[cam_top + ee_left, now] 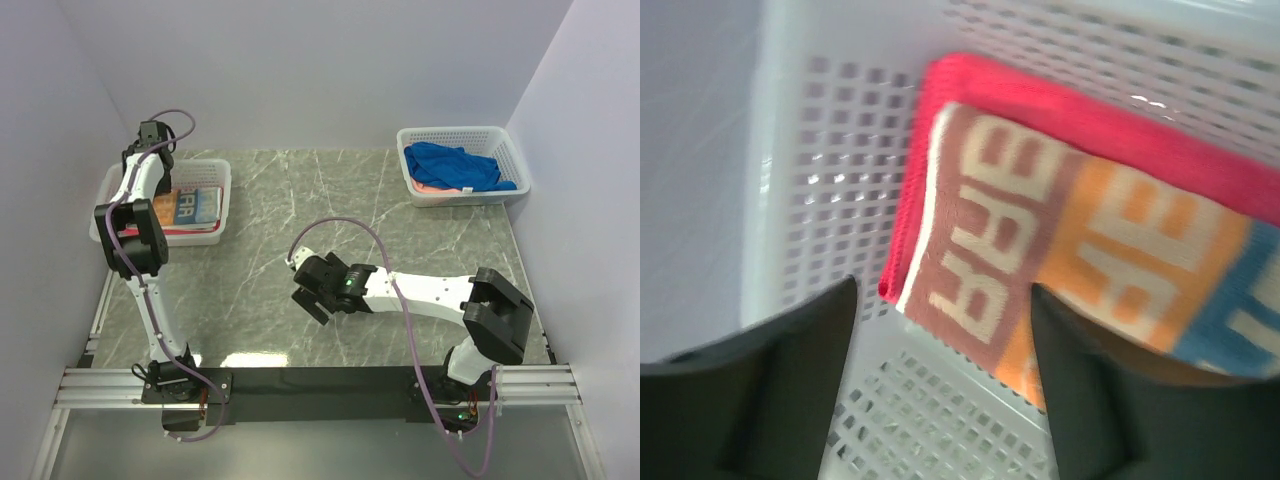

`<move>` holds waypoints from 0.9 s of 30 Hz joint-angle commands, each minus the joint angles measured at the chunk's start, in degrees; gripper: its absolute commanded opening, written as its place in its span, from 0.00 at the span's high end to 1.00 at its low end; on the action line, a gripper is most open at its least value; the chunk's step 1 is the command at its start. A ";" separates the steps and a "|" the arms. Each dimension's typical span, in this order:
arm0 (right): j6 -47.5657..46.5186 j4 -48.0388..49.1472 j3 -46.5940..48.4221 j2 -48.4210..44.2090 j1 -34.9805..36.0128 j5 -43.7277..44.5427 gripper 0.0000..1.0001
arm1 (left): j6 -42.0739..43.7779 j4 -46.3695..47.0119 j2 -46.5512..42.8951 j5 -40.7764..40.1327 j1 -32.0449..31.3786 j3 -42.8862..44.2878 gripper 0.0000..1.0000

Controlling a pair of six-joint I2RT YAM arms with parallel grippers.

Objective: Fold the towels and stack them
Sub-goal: Neatly place the folded towel into the bin, then grab crumpled towel

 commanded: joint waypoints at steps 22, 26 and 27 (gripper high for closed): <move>7.85 6.19 28.26 5.18 -51.21 8.69 0.09 | -26.60 16.15 -49.70 40.71 -18.53 -39.84 0.01; 2.49 11.73 33.97 13.35 -55.88 0.94 0.10 | -25.71 20.81 -60.59 43.56 -19.75 -55.06 0.01; 1.52 12.70 35.20 14.93 -57.01 -0.38 0.10 | -25.72 22.39 -62.02 44.61 -20.11 -57.43 0.01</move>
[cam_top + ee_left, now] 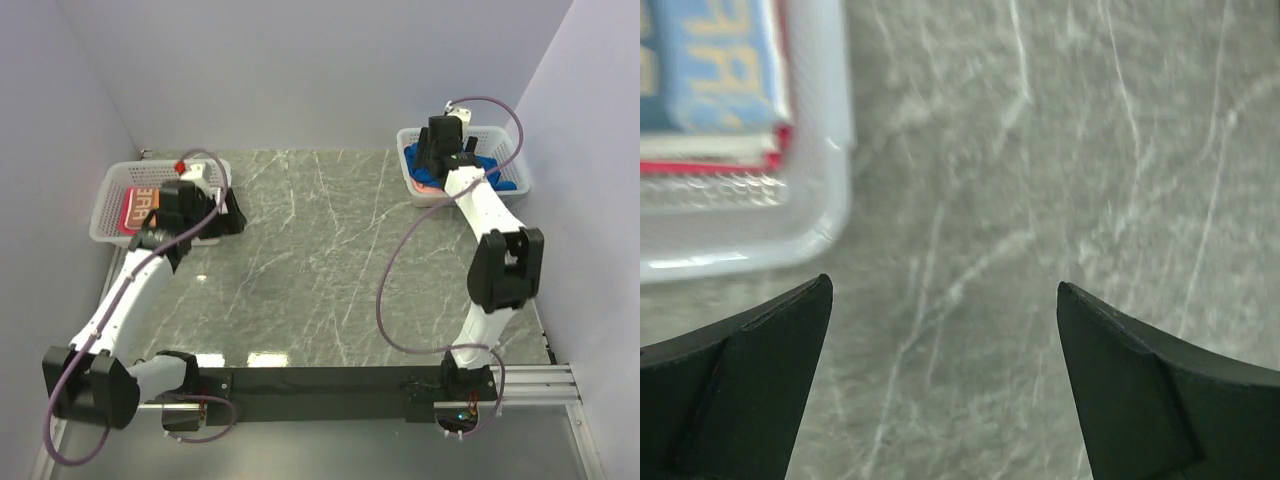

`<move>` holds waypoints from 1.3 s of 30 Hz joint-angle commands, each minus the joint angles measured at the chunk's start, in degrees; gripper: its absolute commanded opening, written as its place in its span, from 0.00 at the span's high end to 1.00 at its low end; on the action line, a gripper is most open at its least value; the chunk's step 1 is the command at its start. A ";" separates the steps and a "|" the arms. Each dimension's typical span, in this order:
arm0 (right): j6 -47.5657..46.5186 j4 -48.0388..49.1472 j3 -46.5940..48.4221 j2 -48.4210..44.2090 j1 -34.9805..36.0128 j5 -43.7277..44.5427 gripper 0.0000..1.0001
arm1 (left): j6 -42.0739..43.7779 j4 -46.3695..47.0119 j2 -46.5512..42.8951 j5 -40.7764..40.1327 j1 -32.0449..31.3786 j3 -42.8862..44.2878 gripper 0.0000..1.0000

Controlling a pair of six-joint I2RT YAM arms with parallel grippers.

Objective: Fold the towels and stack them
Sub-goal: Grab crumpled towel

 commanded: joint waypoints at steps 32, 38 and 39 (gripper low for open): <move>-14.61 12.14 25.19 19.73 -5.62 -11.48 1.00 | -0.84 8.86 1.82 8.25 -1.18 -11.28 0.01; -14.17 15.66 27.12 8.38 -5.36 -9.81 1.00 | -1.28 8.86 0.24 8.07 -1.18 -11.54 0.01; -14.08 16.02 28.17 6.64 -5.27 -9.89 1.00 | -1.37 8.77 0.15 7.99 -1.18 -11.71 0.01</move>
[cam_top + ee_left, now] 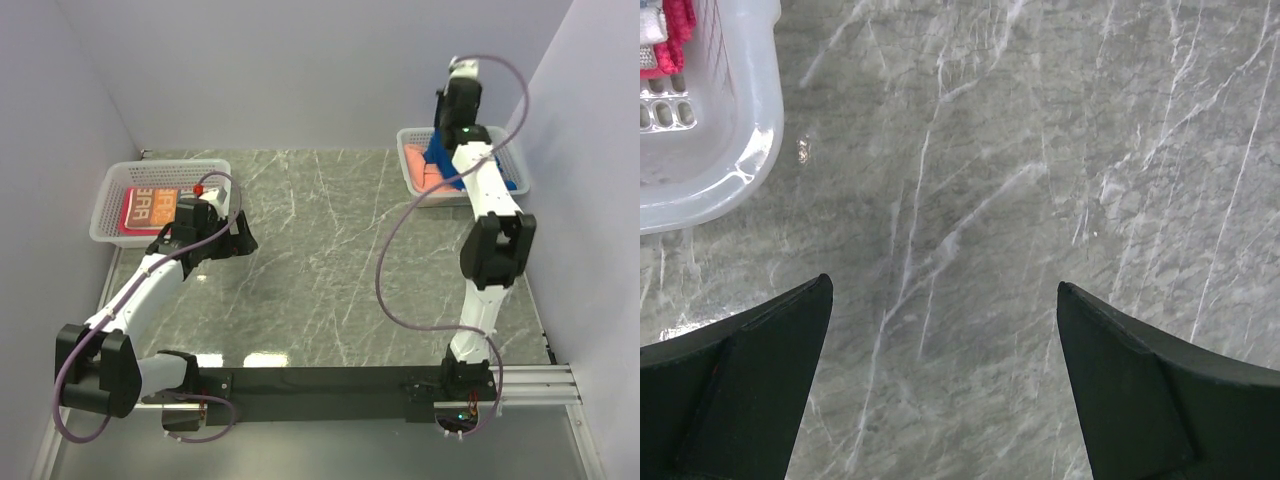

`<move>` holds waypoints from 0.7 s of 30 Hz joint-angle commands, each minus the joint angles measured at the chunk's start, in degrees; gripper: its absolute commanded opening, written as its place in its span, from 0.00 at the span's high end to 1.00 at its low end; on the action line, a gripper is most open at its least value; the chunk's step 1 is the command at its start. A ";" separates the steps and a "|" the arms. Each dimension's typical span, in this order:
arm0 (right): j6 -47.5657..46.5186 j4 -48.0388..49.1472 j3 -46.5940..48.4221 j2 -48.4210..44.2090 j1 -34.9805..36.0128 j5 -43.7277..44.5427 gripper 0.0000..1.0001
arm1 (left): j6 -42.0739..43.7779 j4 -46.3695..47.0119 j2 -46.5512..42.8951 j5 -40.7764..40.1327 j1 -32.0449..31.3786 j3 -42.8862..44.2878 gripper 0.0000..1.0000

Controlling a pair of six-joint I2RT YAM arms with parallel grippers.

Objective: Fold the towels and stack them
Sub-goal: Grab crumpled towel, then move the towel to the center of the board

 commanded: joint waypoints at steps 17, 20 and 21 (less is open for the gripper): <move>-10.69 5.37 -0.63 -24.07 23.65 -12.44 1.00 | -2.12 1.73 -6.36 -2.50 -0.11 1.07 0.01; -8.50 3.27 -14.77 -30.04 28.40 -16.37 1.00 | -2.82 1.91 -8.03 -3.64 -0.11 0.72 0.01; -7.45 2.65 -22.55 -33.28 29.45 -19.44 1.00 | -3.08 1.91 -8.30 -4.52 -0.11 0.63 0.02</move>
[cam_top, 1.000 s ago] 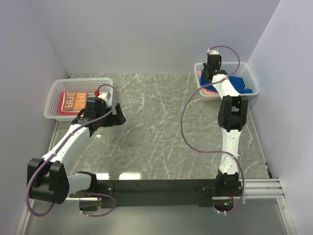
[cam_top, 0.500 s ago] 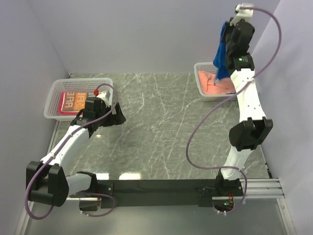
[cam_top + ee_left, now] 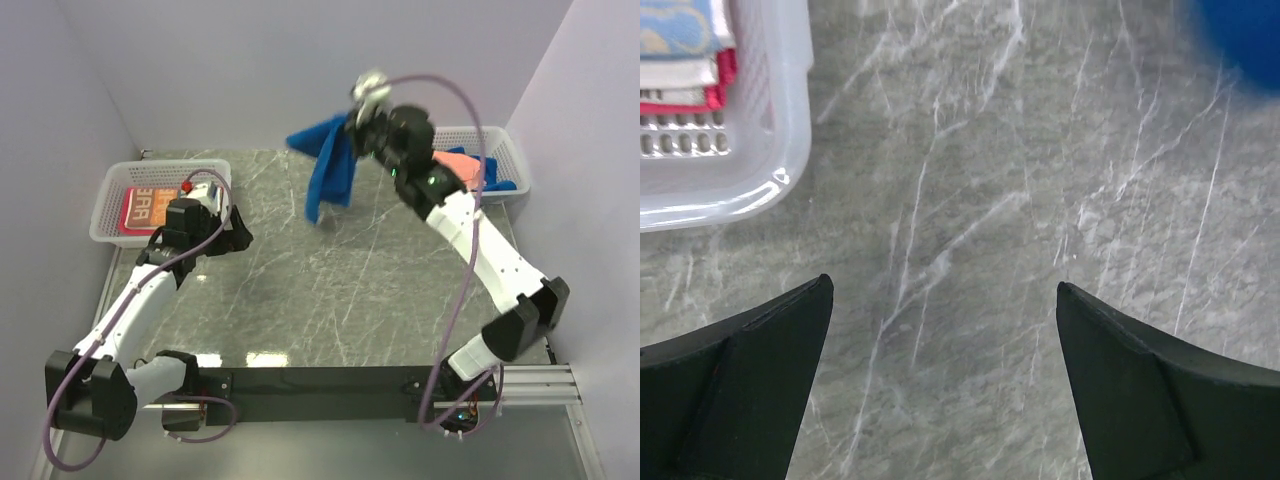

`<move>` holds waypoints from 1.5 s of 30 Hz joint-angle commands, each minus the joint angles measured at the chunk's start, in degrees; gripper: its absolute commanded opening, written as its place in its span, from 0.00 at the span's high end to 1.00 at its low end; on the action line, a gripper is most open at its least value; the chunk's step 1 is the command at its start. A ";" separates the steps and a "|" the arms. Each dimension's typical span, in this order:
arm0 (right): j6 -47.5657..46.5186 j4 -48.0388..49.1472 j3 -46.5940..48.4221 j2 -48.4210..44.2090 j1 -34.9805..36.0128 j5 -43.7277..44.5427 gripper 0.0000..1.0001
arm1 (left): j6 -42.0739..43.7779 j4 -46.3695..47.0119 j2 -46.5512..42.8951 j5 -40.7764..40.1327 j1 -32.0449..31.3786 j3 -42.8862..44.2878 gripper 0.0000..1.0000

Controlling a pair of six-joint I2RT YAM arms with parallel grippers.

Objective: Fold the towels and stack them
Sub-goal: Move the towel to the center of the board, then flatten out the crumpled towel

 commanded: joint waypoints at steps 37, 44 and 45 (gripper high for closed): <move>30.60 -4.32 -57.91 -5.27 10.34 -3.37 0.43 | -13.36 2.61 30.81 -10.01 -18.04 14.86 0.07; 29.81 -3.44 -56.51 -0.17 11.21 -4.16 0.46 | -13.79 -0.90 37.06 -16.34 -19.71 17.42 0.17; 29.81 -3.70 -56.33 0.36 11.39 -4.07 0.48 | -14.41 -1.34 38.11 -17.14 -19.89 17.33 0.23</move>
